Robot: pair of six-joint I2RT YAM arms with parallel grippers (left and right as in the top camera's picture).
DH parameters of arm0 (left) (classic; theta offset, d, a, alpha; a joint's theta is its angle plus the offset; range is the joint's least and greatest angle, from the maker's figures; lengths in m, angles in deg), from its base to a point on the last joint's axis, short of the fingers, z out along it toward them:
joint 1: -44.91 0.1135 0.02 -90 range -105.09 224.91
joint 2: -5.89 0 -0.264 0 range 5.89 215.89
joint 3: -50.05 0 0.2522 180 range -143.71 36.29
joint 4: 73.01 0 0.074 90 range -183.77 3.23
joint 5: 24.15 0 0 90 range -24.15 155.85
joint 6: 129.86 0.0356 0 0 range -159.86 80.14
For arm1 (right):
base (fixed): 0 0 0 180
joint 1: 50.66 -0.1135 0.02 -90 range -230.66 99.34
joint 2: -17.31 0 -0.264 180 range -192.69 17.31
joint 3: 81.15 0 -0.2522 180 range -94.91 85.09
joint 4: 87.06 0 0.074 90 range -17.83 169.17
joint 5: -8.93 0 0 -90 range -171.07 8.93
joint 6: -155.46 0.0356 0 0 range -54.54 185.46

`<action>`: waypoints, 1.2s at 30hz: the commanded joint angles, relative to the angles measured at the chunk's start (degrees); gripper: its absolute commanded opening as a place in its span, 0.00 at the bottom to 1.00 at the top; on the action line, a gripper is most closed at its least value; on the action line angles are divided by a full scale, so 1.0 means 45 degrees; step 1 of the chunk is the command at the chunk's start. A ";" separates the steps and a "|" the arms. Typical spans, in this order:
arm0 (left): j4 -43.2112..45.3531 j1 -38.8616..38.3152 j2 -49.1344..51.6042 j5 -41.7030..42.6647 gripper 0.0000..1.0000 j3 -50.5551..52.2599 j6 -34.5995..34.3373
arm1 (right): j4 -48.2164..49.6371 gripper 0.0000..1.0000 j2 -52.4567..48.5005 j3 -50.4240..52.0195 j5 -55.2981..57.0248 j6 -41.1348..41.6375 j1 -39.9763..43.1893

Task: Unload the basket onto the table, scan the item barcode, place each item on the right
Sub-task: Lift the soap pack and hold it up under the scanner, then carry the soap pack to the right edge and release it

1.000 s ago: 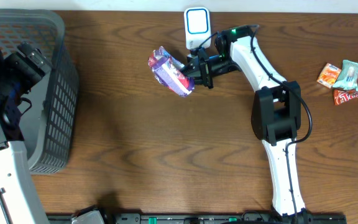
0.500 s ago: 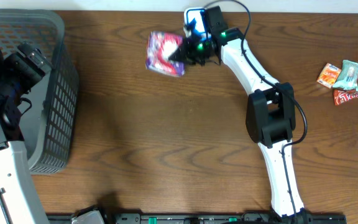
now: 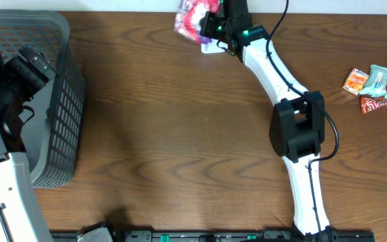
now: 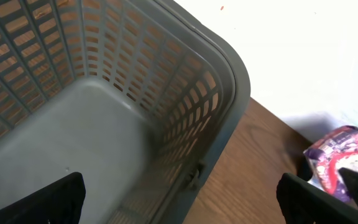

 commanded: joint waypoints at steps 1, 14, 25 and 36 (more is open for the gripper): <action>0.0000 0.0039 0.0049 -0.0155 0.98 -0.0073 -0.0019 | 0.0185 0.01 0.0432 -0.0126 0.2191 0.0005 0.0345; 0.0000 0.0039 0.0049 -0.0155 0.98 -0.0073 -0.0019 | 0.0447 0.01 0.0321 -0.0097 0.0792 0.0447 0.0874; 0.0000 0.0039 0.0049 -0.0155 0.98 -0.0073 -0.0019 | -0.0656 0.01 0.2127 -0.0117 0.0267 0.1462 0.2380; 0.0000 0.0039 0.0053 -0.0155 0.98 -0.0073 -0.0019 | -0.7519 0.01 0.3206 -0.0092 0.5110 0.0461 0.6834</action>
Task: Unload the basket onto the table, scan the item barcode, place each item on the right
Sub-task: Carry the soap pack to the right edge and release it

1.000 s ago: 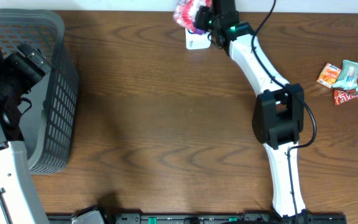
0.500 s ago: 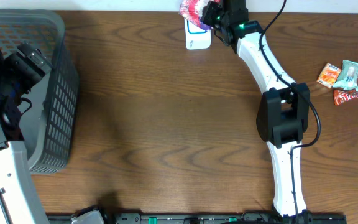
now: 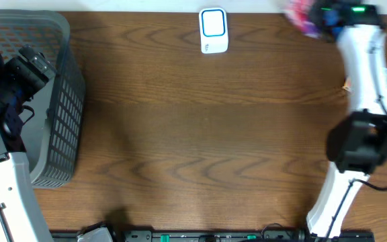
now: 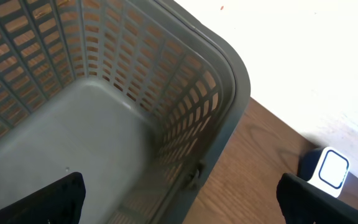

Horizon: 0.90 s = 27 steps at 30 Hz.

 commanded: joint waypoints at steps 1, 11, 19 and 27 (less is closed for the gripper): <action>-0.0005 0.0039 0.0049 -0.0155 0.98 -0.0073 -0.0019 | -0.1234 0.01 -0.0238 0.0024 0.1817 -0.0398 0.1258; -0.0005 0.0039 0.0049 -0.0155 0.98 -0.0073 -0.0019 | -0.2453 0.99 -0.1379 0.0165 0.1248 -0.0389 0.3172; -0.0005 0.0039 0.0049 -0.0155 0.98 -0.0073 -0.0019 | -0.3308 0.99 0.0243 0.0151 0.1035 -0.0384 0.3308; -0.0005 0.0039 0.0049 -0.0155 0.98 -0.0073 -0.0019 | -0.5401 0.99 0.3371 0.0151 0.0209 -0.0379 0.2890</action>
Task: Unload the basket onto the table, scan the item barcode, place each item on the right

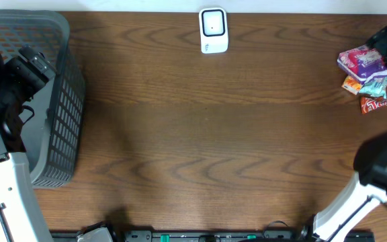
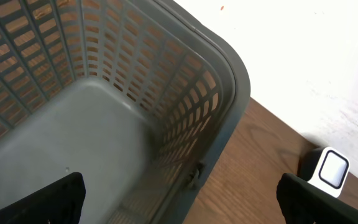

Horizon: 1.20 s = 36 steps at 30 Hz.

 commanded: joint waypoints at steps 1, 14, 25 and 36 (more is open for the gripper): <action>-0.0005 0.0039 0.0049 -0.0155 0.98 -0.0073 -0.0019 | -0.0865 0.99 0.1787 -0.0107 -0.0627 -0.0097 -0.0520; -0.0005 0.0039 0.0049 -0.0155 0.98 -0.0073 -0.0019 | -0.2297 0.99 0.4741 0.2064 0.1724 -0.0112 -0.5459; -0.0005 0.0039 0.0049 -0.0155 0.98 -0.0073 -0.0015 | 0.1914 0.99 0.7990 0.9039 0.1093 -0.4624 -0.9287; -0.0005 0.0039 0.0049 -0.0155 0.98 -0.0073 -0.0019 | 0.1889 0.99 0.7941 1.0919 0.0209 -0.4575 -0.9491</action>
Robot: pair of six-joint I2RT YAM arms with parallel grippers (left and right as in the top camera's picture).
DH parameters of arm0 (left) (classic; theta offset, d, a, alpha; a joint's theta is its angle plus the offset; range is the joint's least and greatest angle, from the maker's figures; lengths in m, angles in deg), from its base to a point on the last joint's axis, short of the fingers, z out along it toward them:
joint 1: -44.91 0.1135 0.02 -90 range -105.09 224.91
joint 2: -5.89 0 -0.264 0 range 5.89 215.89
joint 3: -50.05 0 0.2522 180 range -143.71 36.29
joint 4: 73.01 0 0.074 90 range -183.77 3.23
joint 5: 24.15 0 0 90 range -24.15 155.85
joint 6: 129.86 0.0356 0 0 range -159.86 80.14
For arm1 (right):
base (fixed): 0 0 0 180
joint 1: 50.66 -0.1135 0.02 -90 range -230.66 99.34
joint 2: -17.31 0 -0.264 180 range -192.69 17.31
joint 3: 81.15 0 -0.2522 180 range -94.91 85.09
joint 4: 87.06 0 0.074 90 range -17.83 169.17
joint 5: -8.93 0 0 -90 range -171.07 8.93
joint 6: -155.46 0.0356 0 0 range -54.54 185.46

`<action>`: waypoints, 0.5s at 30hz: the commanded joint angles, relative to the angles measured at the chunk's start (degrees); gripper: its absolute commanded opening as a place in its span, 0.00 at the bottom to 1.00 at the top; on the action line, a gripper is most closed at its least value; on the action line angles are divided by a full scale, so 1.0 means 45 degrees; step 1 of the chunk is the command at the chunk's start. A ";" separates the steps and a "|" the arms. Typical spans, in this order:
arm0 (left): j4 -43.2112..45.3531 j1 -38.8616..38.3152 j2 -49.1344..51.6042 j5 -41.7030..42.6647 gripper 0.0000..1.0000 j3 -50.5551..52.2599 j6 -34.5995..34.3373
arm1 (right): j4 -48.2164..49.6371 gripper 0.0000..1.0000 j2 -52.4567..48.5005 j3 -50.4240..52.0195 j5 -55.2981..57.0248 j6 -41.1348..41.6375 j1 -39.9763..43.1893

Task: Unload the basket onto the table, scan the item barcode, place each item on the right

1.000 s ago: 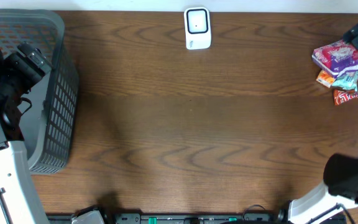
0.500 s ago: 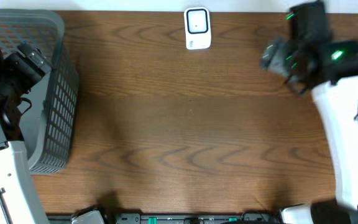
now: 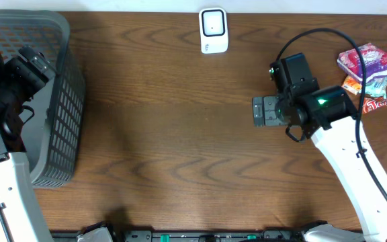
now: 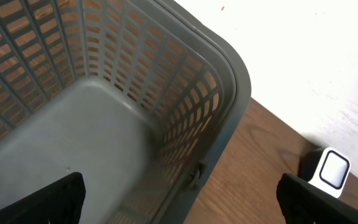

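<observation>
The white barcode scanner (image 3: 213, 30) stands at the table's back edge, and the left wrist view also catches this scanner (image 4: 332, 171) at lower right. A purple snack pack (image 3: 368, 60) lies at the far right against other snacks. My right gripper (image 3: 264, 111) hangs over the table left of that pile, well apart from it, open and holding nothing. My left gripper (image 4: 179, 199) hovers over the grey basket (image 4: 225, 81), its fingers (image 4: 58, 196) wide apart and empty.
An orange packet (image 3: 352, 84), a pale teal packet (image 3: 380, 82) and a red bar (image 3: 385, 102) lie beside the purple pack. The grey slatted basket (image 3: 62, 101) fills the left end of the table. A white wall runs behind the table.
My right gripper was at the far right edge beside the purple pack; now it is over the table to the left of the pile. The pack stays on the snacks. The left arm is unmoved.
First my right gripper held the purple pack at the scanner on the back edge. Then pack and gripper were off to the right at the back. Then the pack lay by the other snacks with the gripper beside it. Now the gripper is away and empty.
</observation>
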 commanded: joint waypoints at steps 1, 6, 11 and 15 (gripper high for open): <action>0.0000 0.0039 0.0049 -0.0126 0.98 -0.0073 -0.0019 | -0.0015 0.99 0.0044 0.0301 -0.0199 -0.0282 -0.0083; 0.0000 0.0039 0.0049 -0.0126 0.98 -0.0073 -0.0019 | -0.0034 0.99 0.0044 0.0330 -0.0199 -0.0291 -0.0087; 0.0000 0.0039 0.0049 -0.0126 0.98 -0.0073 -0.0019 | -0.0413 0.99 0.0044 0.0330 -0.0204 -0.0282 -0.0087; 0.0000 0.0039 0.0049 -0.0126 0.98 -0.0073 -0.0019 | -0.0636 0.99 0.0049 0.0350 -0.0976 -0.0340 -0.0087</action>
